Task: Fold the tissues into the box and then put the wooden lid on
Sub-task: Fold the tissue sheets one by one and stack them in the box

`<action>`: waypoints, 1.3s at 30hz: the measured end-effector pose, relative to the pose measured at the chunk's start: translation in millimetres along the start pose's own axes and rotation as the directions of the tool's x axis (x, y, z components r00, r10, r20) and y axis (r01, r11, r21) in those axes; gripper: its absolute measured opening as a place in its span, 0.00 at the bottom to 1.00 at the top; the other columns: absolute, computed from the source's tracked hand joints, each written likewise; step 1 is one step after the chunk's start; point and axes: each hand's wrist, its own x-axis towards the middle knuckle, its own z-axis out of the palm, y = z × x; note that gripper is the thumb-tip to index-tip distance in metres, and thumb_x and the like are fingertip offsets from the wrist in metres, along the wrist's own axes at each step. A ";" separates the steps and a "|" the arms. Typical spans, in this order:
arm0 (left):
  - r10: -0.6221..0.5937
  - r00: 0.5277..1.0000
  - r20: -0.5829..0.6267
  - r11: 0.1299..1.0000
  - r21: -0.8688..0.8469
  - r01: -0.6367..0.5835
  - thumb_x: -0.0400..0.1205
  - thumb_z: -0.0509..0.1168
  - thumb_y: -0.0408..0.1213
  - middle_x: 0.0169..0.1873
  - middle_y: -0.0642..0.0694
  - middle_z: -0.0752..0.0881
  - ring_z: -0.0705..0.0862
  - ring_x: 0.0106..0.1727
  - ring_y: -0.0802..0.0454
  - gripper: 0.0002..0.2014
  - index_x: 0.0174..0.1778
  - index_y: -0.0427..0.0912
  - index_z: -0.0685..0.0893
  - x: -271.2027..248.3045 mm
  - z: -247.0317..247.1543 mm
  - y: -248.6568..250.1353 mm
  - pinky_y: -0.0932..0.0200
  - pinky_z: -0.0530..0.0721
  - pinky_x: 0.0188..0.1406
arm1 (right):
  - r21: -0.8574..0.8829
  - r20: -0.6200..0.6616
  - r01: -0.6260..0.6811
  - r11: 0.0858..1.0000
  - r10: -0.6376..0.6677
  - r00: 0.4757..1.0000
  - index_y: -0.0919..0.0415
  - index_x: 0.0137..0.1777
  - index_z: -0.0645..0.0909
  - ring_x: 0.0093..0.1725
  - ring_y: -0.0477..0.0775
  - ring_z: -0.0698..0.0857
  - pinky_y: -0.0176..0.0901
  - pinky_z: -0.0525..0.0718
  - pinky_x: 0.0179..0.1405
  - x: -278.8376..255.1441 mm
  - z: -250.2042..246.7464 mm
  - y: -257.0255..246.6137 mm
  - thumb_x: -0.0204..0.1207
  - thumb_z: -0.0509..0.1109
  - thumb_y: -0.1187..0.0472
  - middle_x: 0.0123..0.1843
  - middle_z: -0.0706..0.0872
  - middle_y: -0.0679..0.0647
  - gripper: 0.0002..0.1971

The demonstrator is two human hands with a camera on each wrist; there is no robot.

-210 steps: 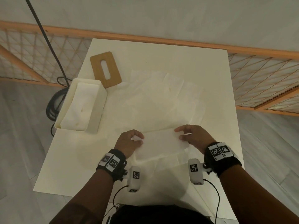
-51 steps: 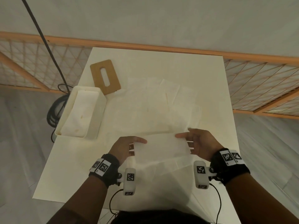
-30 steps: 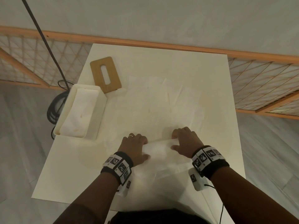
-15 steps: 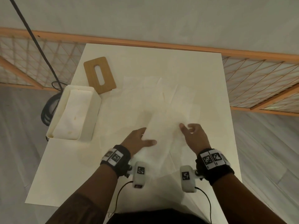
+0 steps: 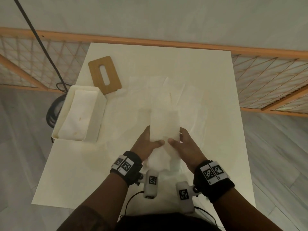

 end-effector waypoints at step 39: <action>-0.019 0.996 0.083 0.995 -0.098 0.027 0.78 0.69 0.41 0.73 0.51 0.82 0.82 0.73 0.47 0.36 0.83 0.59 0.65 -18.0 25.6 -10.5 0.35 0.80 0.73 | 0.024 0.074 0.006 1.000 -0.008 0.997 0.58 0.68 0.79 0.46 0.39 0.90 0.31 0.86 0.40 5.6 -25.9 -10.1 0.92 0.58 0.53 0.58 0.90 0.53 0.13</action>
